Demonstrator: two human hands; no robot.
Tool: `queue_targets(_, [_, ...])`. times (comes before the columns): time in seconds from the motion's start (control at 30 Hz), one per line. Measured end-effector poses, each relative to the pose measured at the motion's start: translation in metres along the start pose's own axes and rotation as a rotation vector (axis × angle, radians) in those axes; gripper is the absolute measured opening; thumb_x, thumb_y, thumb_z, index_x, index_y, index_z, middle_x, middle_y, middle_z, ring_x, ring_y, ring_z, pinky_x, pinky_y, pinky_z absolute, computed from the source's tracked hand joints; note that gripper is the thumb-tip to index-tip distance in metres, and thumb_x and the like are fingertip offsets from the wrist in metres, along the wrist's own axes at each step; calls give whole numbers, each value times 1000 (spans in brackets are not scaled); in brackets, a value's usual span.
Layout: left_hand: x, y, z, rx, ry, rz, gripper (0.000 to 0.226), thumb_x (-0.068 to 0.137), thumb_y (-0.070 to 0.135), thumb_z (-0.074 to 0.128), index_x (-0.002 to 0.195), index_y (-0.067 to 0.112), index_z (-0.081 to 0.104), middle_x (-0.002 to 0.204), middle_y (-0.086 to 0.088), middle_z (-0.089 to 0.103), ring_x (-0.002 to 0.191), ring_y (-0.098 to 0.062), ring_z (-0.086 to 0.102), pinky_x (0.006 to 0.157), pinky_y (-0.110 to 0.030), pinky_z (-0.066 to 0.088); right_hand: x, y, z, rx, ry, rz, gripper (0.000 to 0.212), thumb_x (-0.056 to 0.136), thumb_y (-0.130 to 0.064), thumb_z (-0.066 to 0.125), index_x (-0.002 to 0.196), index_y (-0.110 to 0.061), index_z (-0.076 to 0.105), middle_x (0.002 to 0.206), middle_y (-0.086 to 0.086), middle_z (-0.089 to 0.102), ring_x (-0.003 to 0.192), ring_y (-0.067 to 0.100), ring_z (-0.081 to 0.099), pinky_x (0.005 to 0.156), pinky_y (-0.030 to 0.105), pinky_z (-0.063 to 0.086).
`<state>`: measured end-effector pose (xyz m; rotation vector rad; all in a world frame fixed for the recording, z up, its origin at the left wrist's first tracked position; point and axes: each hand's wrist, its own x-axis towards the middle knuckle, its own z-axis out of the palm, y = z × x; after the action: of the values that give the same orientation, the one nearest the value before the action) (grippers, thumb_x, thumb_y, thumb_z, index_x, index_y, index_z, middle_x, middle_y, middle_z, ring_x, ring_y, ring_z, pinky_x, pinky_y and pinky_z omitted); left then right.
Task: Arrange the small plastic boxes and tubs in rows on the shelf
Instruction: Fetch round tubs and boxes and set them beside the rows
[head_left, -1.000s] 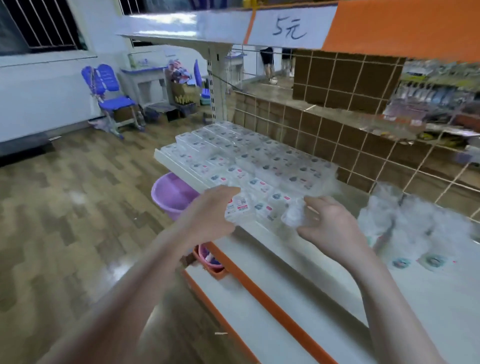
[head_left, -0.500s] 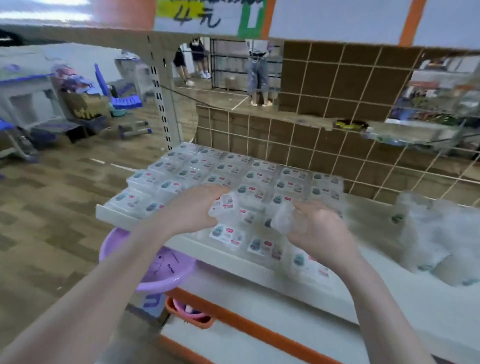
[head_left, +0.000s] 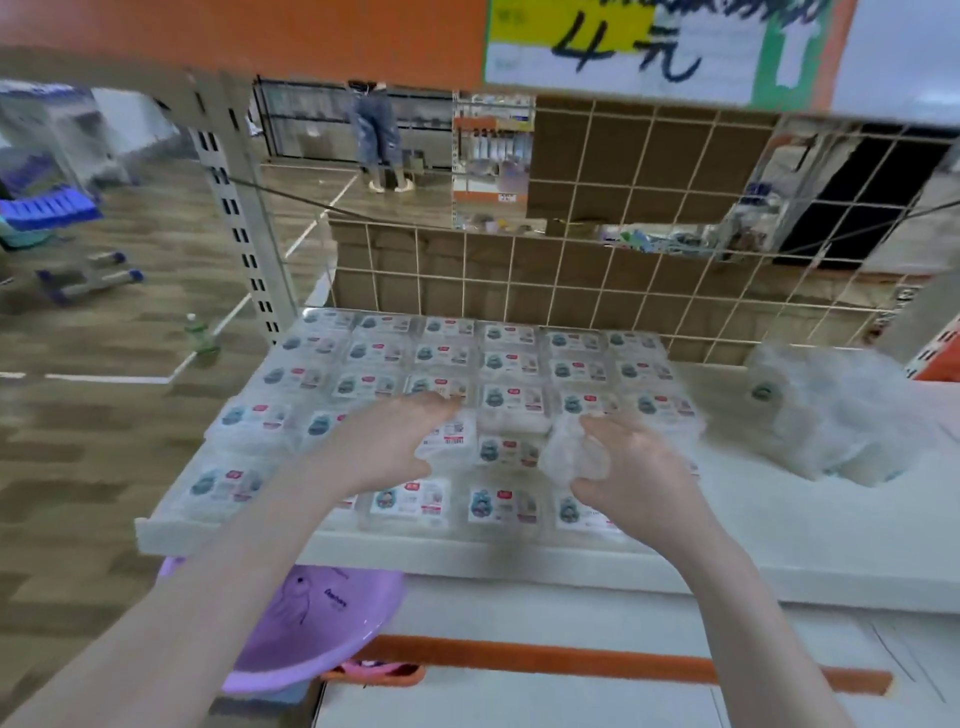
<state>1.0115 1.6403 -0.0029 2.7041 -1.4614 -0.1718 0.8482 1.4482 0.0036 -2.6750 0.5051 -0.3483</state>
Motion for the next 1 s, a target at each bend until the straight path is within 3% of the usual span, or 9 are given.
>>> queue_targets(0.13, [-7,-6,6,2,11,30,75,86,16,58,150,25,20,154,2,27,137,-14,30,108,-28,29,-1,-7,4,-22,-37,28,49,75,-17,66,123,-11,57,122,4,56,108,24,53,84,32,43])
queue_targets(0.3, [-7,-15,12,36,20,67,65,92,17,53,149,19,22,155,0,24,140,-13,23,111,-24,17,-3,-12,10,-38,-54,75,51,76,-18,65,126,-13,54,124,1,53,110,22,50,84,32,43])
queue_targets(0.5, [-10,-21,16,-6,49,62,61,92,17,51,148,20,26,154,0,27,139,-15,27,111,-29,24,1,-18,20,-47,-93,45,59,77,-19,63,134,-15,48,124,0,52,111,20,50,82,29,43])
queue_targets(0.63, [-14,-20,21,-9,95,61,61,93,18,50,148,21,24,154,1,24,138,-14,26,108,-27,25,5,-21,25,-94,-157,40,68,78,-21,61,142,-17,38,132,1,48,118,21,47,89,29,42])
queue_targets(0.9, [-41,-29,31,-113,230,6,65,93,46,48,149,24,22,155,7,20,141,-7,18,110,-21,18,14,-25,28,-181,-237,23,72,78,-33,64,142,-16,35,132,4,47,118,22,46,88,29,39])
queue_targets(1.0, [-49,-32,34,-131,260,-39,69,92,51,46,149,22,21,155,7,20,142,-7,15,111,-22,17,19,-33,29,-292,-240,-5,65,78,-40,63,134,-16,41,127,5,50,114,23,48,81,30,42])
